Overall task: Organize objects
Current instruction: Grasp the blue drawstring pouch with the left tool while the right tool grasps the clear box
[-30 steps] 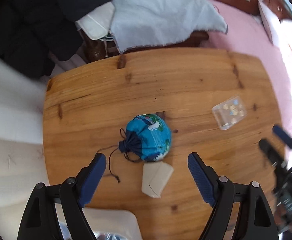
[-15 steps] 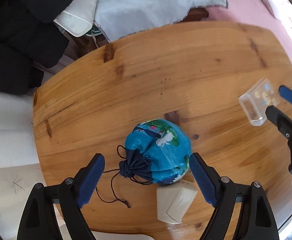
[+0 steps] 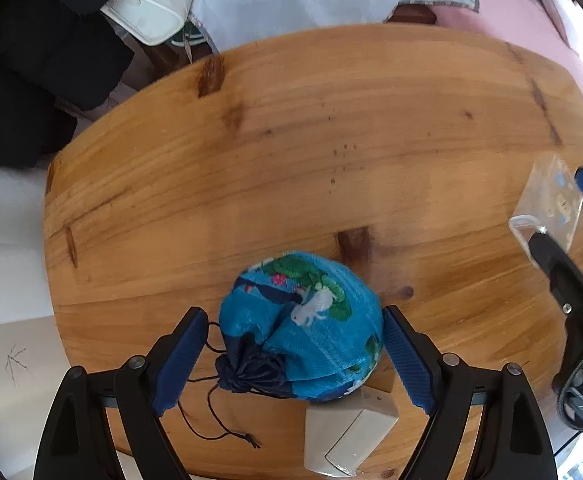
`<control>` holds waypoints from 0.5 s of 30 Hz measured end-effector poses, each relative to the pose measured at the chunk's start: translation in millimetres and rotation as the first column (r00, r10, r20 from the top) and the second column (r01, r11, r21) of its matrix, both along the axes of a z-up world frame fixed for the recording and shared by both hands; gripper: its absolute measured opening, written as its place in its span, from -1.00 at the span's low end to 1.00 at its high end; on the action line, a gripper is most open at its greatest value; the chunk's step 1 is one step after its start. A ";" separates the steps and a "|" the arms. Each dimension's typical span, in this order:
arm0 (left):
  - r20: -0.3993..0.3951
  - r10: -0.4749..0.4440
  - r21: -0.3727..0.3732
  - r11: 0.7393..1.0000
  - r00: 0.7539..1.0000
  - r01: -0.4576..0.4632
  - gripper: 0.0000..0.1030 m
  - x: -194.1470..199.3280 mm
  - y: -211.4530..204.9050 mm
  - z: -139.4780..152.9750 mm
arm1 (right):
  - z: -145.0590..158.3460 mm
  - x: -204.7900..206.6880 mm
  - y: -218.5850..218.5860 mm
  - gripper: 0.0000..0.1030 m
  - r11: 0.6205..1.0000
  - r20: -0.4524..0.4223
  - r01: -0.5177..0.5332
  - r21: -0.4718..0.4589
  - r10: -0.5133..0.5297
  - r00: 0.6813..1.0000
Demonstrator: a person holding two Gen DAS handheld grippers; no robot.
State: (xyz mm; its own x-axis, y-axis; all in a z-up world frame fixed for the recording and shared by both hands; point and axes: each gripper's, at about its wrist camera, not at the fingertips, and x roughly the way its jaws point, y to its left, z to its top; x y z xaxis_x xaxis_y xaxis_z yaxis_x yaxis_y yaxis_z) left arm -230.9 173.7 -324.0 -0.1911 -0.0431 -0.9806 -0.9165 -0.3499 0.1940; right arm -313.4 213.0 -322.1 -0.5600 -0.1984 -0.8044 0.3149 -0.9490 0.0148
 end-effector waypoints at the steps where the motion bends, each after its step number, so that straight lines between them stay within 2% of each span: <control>1: 0.006 0.006 0.008 1.000 1.000 -0.006 0.71 -0.4 -0.9 0.1 | -0.2 -1.9 -0.1 0.58 1.000 0.000 -0.001 0.002 0.001 1.000; 4: 0.021 0.026 0.013 1.000 0.999 -0.026 0.71 -3.1 -2.5 -0.6 | -0.7 -8.1 0.5 0.59 1.000 0.009 0.005 -0.005 -0.004 1.000; 11: 0.068 0.079 0.015 0.997 0.995 -0.081 0.71 -12.8 -7.8 -2.0 | -12.6 -25.5 12.3 0.59 0.995 0.121 0.050 -0.086 -0.039 0.992; 15: 0.098 0.117 0.016 0.993 0.988 -0.119 0.70 -17.1 -11.4 -3.5 | -19.3 -24.1 9.0 0.59 0.998 0.139 0.031 -0.062 -0.022 0.990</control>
State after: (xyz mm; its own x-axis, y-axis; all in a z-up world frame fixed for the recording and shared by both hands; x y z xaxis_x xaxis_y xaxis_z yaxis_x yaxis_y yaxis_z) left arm -248.0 162.3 -327.5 -0.0905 -0.0384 -0.9952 -0.8825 -0.4600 0.0980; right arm -337.5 222.0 -341.5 -0.4506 -0.2386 -0.8602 0.2800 -0.9528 0.1176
